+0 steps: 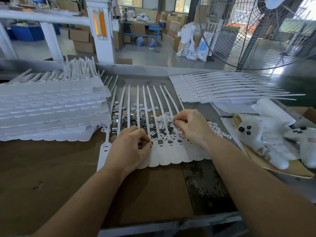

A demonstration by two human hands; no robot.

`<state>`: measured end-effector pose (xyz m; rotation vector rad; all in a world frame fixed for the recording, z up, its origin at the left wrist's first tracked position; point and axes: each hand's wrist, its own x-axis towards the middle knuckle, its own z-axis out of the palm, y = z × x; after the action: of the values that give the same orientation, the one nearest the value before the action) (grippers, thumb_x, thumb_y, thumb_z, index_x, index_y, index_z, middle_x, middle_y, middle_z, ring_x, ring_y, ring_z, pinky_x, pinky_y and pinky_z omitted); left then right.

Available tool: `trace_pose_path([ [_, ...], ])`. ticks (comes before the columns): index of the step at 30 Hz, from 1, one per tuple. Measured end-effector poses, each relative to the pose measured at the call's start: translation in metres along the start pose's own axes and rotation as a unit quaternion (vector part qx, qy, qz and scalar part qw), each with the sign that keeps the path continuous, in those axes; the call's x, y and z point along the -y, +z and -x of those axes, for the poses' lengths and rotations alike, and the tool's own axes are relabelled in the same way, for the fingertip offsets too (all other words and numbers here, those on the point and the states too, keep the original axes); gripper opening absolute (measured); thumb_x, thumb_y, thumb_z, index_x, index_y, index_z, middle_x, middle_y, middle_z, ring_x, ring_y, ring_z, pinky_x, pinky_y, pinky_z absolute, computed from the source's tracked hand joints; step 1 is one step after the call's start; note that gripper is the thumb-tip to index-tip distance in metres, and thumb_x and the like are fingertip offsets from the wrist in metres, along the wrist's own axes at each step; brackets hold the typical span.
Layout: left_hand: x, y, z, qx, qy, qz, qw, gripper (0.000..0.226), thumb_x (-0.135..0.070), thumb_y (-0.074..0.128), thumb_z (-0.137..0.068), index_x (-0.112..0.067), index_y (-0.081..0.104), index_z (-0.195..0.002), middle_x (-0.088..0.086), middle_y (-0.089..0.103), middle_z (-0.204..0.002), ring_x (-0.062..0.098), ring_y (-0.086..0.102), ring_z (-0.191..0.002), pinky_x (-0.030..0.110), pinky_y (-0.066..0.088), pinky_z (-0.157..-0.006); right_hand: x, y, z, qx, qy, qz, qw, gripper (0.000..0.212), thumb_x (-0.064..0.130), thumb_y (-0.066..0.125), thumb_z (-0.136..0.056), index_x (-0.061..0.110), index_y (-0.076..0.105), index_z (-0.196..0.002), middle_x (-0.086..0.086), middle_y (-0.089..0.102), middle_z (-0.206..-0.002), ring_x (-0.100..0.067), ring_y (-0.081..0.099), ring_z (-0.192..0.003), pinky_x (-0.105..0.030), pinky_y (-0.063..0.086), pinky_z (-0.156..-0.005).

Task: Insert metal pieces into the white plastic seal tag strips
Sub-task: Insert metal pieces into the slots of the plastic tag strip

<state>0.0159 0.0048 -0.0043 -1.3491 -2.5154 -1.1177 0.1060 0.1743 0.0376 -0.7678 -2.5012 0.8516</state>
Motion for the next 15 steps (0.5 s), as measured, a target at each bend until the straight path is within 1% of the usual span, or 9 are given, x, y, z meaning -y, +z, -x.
trace_pose_path([
  [1,0.000,0.000,0.000,-0.001,0.000,-0.001,1.000,0.001,-0.024,0.066,-0.083,-0.024,0.065,-0.082,-0.021,0.047,-0.080,0.005,0.044,-0.087,0.005,0.030,-0.067,0.002,0.003,-0.002,0.001,-0.005,0.015,1.000,0.014,0.008,0.054,-0.092,0.008,0.067,-0.098,-0.005,0.067,-0.095,-0.014,0.059,-0.079,-0.030,0.051,-0.080],
  [4,0.000,0.000,0.000,-0.002,0.000,0.000,1.000,0.002,-0.025,0.066,-0.082,-0.024,0.064,-0.082,-0.021,0.047,-0.080,0.005,0.044,-0.088,0.008,0.031,-0.068,0.008,0.011,-0.006,0.005,-0.025,0.072,0.997,0.016,0.007,0.051,-0.094,0.008,0.066,-0.099,-0.006,0.067,-0.095,-0.017,0.061,-0.081,-0.032,0.051,-0.080],
  [6,0.000,-0.001,0.000,-0.001,0.000,0.002,1.000,0.002,-0.025,0.066,-0.083,-0.024,0.065,-0.083,-0.020,0.047,-0.081,0.005,0.044,-0.089,0.012,0.032,-0.069,0.009,0.016,-0.007,0.008,-0.035,0.114,0.993,0.020,0.002,0.047,-0.093,0.010,0.065,-0.099,-0.005,0.066,-0.093,-0.020,0.061,-0.085,-0.033,0.050,-0.079],
  [9,0.000,-0.001,0.000,-0.002,0.003,0.003,1.000,0.002,-0.025,0.066,-0.083,-0.024,0.065,-0.084,-0.019,0.048,-0.084,0.005,0.044,-0.090,0.013,0.033,-0.070,0.011,0.019,-0.011,0.007,-0.036,0.156,0.987,0.026,-0.005,0.045,-0.089,0.013,0.063,-0.098,-0.006,0.066,-0.095,-0.024,0.060,-0.089,-0.038,0.050,-0.081],
  [12,0.001,-0.001,0.000,-0.003,0.005,0.001,1.000,0.003,-0.026,0.066,-0.083,-0.024,0.065,-0.085,-0.018,0.049,-0.084,0.005,0.044,-0.090,0.016,0.034,-0.073,0.012,0.019,-0.012,0.013,-0.026,0.148,0.989,0.029,-0.004,0.044,-0.091,0.013,0.064,-0.103,-0.005,0.066,-0.103,-0.023,0.060,-0.095,-0.039,0.049,-0.086],
  [14,0.001,0.000,0.000,-0.004,0.006,0.001,1.000,0.003,-0.025,0.066,-0.083,-0.024,0.065,-0.085,-0.019,0.048,-0.083,0.005,0.044,-0.090,0.016,0.034,-0.073,0.012,0.017,-0.012,0.015,-0.028,0.126,0.992,0.028,-0.002,0.047,-0.091,0.014,0.066,-0.103,-0.002,0.065,-0.106,-0.018,0.060,-0.098,-0.035,0.048,-0.090],
  [15,0.001,0.000,0.000,-0.006,0.007,0.001,1.000,0.003,-0.025,0.066,-0.083,-0.023,0.065,-0.085,-0.020,0.047,-0.082,0.005,0.044,-0.090,0.015,0.034,-0.072,0.012,0.015,-0.011,0.017,-0.031,0.112,0.993,0.025,0.000,0.050,-0.090,0.015,0.069,-0.100,0.001,0.065,-0.105,-0.015,0.059,-0.095,-0.032,0.048,-0.089],
])
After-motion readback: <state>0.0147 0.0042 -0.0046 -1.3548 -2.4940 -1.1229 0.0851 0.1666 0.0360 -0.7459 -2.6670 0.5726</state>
